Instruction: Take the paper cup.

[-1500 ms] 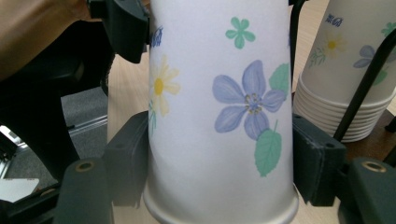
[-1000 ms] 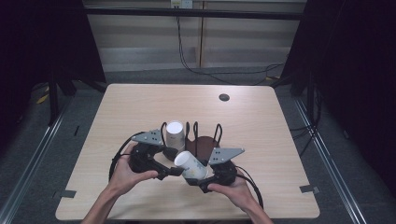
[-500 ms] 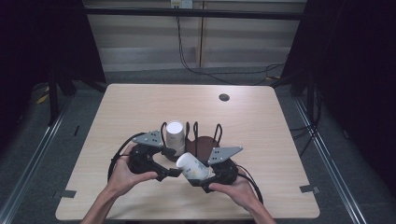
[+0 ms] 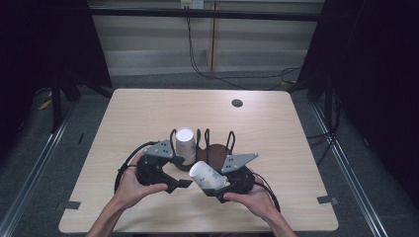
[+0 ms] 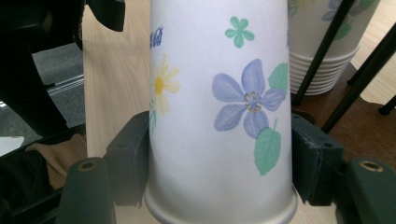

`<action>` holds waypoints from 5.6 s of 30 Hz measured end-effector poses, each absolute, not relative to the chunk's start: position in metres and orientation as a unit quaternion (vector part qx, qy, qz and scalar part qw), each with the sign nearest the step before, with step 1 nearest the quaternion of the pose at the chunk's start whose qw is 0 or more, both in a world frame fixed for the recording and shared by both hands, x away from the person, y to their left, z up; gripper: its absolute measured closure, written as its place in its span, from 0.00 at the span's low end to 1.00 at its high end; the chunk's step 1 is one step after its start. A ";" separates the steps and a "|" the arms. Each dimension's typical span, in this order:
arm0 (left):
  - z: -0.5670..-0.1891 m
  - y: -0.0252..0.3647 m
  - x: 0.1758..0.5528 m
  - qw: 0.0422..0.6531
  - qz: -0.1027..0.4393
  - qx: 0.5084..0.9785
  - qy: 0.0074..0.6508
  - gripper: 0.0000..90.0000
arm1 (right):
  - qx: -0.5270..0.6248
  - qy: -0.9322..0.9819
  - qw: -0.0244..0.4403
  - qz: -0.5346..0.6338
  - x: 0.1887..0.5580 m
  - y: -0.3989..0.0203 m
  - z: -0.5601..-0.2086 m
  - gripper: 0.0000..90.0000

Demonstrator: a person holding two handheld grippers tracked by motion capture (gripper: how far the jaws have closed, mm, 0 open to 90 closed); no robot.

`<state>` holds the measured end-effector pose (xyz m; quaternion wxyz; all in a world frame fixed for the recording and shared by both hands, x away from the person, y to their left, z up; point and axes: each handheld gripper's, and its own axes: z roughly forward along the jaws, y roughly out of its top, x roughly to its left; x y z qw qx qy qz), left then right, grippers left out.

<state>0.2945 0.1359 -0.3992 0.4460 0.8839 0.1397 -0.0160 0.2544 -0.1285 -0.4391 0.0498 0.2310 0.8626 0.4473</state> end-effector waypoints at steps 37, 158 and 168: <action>-0.412 0.144 0.293 0.421 -0.016 0.896 0.141 0.18 | 0.195 0.926 0.058 0.318 0.273 -0.118 -0.418 0.35; -0.435 0.137 0.287 0.396 -0.075 0.909 0.109 0.41 | 0.162 0.929 0.001 0.334 0.273 -0.102 -0.419 0.18; -0.436 0.140 0.288 0.412 -0.071 0.901 0.116 0.41 | 0.193 0.913 -0.001 0.361 0.272 -0.115 -0.416 0.18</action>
